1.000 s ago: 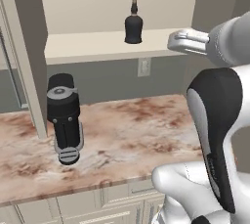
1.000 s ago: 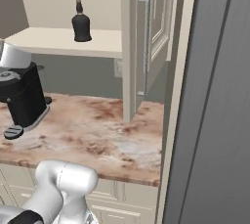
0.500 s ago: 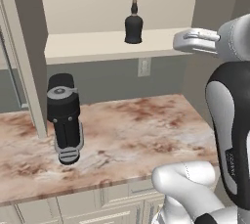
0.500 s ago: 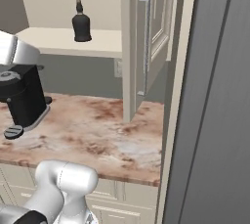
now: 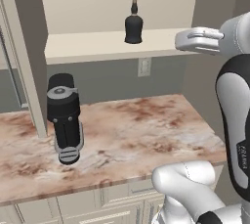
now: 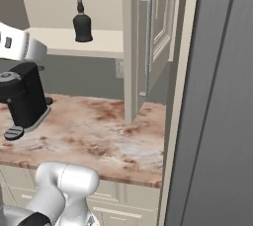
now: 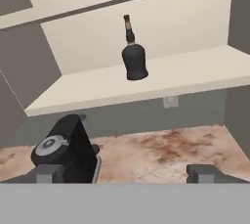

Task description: Open the cabinet directly in front. Then move the liquor and the mug to the dining counter with the candle on it.

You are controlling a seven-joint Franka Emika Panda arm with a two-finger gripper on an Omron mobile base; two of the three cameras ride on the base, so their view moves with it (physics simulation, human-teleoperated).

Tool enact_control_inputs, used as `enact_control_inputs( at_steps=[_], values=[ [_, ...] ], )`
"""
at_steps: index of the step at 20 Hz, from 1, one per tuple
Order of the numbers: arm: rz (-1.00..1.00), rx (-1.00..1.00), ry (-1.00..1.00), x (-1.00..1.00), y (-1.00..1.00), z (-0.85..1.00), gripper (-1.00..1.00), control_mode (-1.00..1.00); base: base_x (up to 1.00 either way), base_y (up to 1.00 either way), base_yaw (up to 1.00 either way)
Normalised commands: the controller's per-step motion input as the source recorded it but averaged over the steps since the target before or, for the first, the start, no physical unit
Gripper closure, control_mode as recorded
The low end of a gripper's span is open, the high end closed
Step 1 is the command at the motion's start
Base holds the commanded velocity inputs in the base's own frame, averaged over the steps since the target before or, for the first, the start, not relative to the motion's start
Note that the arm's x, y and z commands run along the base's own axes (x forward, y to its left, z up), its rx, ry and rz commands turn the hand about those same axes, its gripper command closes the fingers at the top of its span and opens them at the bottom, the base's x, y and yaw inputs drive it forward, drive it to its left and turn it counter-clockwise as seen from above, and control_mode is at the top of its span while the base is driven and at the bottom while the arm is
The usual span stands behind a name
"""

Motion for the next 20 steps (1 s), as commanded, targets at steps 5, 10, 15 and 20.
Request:
enact_control_inputs(
  at_steps=[5,10,15,20],
  values=[
    [0.05,-0.01,-0.09,0.11,0.00,0.00,-1.00,-1.00,0.00,0.00,0.00],
    [0.02,-0.05,-0.13,0.10,0.00,0.00,-1.00,-1.00,0.00,0.00,0.00],
    [-0.02,-0.05,0.01,0.00,0.00,0.02,-1.00,-1.00,0.00,0.00,0.00],
    [-0.06,0.00,0.01,0.00,0.00,0.06,-1.00,-1.00,0.00,0.00,0.00]
  ],
)
